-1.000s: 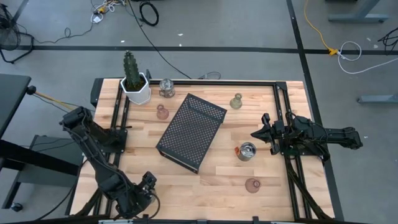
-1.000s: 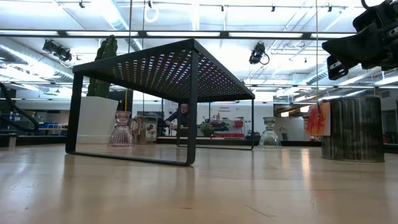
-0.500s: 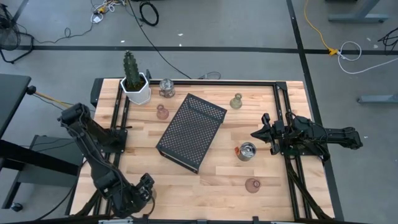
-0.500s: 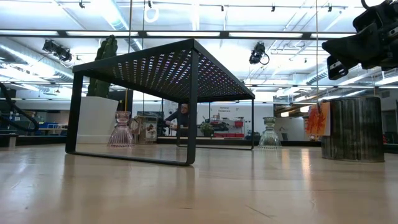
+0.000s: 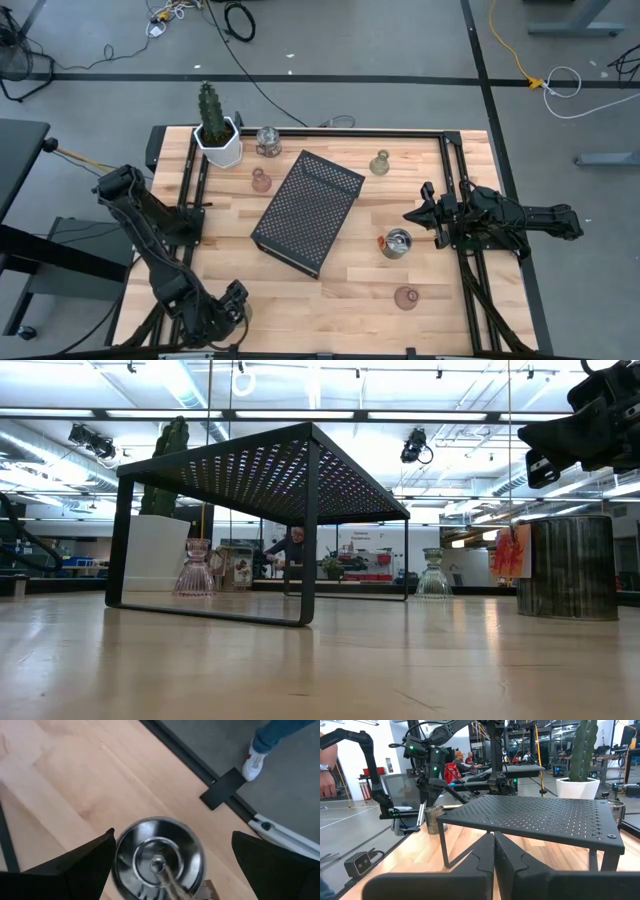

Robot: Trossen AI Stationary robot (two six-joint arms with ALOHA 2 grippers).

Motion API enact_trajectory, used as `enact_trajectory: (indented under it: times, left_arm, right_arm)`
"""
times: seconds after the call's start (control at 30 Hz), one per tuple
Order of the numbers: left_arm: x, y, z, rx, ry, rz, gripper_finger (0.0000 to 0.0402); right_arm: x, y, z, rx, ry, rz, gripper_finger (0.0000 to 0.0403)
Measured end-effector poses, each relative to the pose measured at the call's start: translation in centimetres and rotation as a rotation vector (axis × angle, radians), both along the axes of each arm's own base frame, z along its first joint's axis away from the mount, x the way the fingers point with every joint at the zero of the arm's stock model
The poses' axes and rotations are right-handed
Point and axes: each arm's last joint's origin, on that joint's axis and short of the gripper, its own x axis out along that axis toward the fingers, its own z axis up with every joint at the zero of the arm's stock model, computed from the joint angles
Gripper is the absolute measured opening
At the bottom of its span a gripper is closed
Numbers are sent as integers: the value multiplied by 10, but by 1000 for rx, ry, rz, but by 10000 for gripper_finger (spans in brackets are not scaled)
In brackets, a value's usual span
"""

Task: Pick & Place candle stick holders
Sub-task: Put the bottom left silver scented candle on the shelf

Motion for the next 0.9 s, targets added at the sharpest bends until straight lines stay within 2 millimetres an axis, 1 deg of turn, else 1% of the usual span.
enact_trajectory:
  times: [0.13, 0.27, 0.53, 0.9]
  left_arm:
    - [0, 3, -7, 10, -6, -6, 400]
    - [-1, 7, -15, 16, 24, -10, 400]
    - [2, 10, -15, 30, 7, 15, 400]
    - [2, 10, -16, 35, 12, 14, 400]
  right_arm:
    - [0, 0, 0, 0, 0, 0, 12]
    - [0, 0, 0, 0, 0, 0, 12]
    - [0, 0, 0, 0, 0, 0, 12]
    - [0, 0, 0, 0, 0, 0, 12]
